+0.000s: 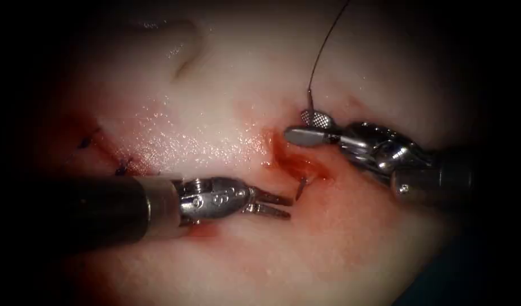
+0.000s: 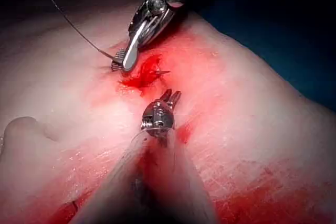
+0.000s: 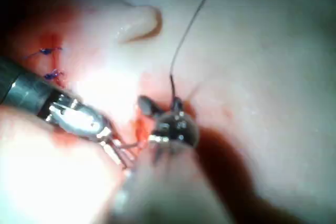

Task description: Wound Closure

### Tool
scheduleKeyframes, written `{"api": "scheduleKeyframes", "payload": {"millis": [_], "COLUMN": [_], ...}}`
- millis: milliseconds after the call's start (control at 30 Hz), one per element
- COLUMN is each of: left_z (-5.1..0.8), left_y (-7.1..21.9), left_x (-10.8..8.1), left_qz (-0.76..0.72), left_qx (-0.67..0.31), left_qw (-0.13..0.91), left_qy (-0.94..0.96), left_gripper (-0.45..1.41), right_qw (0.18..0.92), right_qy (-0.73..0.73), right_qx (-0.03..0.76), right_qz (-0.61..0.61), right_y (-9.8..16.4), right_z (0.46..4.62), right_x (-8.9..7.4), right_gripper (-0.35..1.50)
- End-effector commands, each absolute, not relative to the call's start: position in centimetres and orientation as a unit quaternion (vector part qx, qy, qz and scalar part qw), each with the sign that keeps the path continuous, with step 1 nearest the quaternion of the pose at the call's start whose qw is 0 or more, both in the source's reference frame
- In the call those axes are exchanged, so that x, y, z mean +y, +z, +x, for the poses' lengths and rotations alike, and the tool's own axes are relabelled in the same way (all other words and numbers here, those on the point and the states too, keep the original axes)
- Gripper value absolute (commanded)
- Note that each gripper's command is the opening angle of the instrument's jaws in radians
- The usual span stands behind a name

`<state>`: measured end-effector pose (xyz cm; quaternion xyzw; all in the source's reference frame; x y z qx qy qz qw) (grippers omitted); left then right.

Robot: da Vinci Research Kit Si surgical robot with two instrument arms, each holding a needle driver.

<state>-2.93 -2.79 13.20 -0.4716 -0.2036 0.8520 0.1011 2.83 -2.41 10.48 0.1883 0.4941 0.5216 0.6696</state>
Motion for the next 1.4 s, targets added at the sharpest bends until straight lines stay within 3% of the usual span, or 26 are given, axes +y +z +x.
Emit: {"api": "scheduleKeyframes", "payload": {"millis": [33, 300, 467, 500, 567, 1300, 1333, 1400], "left_z": [-2.98, -2.99, -2.99, -2.99, -2.99, -2.98, -2.97, -2.95], "left_y": [13.27, 13.29, 13.29, 13.28, 13.28, 13.1, 13.08, 13.05], "left_x": [-2.83, -2.86, -2.86, -2.87, -2.87, -2.79, -2.77, -2.76], "left_qz": [-0.472, -0.472, -0.472, -0.472, -0.472, -0.473, -0.474, -0.475], "left_qx": [-0.204, -0.208, -0.208, -0.208, -0.208, -0.213, -0.21, -0.204], "left_qw": [0.101, 0.098, 0.098, 0.097, 0.097, 0.103, 0.102, 0.099], "left_qy": [0.852, 0.851, 0.851, 0.851, 0.851, 0.849, 0.849, 0.851], "left_gripper": [0.12, 0.12, 0.12, 0.12, 0.12, 0.1, 0.1, 0.1], "right_qw": [0.677, 0.709, 0.713, 0.717, 0.718, 0.726, 0.72, 0.714], "right_qy": [0.514, 0.477, 0.471, 0.465, 0.463, 0.436, 0.446, 0.453], "right_qx": [0.496, 0.502, 0.502, 0.503, 0.504, 0.493, 0.5, 0.507], "right_qz": [0.176, 0.134, 0.131, 0.128, 0.129, 0.197, 0.181, 0.168], "right_y": [10.52, 10.5, 10.48, 10.45, 10.43, 10.4, 10.41, 10.42], "right_z": [2.87, 2.86, 2.83, 2.8, 2.76, 2.88, 2.84, 2.78], "right_x": [-2.35, -2.2, -2.17, -2.16, -2.15, -2.43, -2.37, -2.33], "right_gripper": [1.11, 0.99, 0.64, 0.37, -0.35, -0.35, 0.14, 0.54]}}
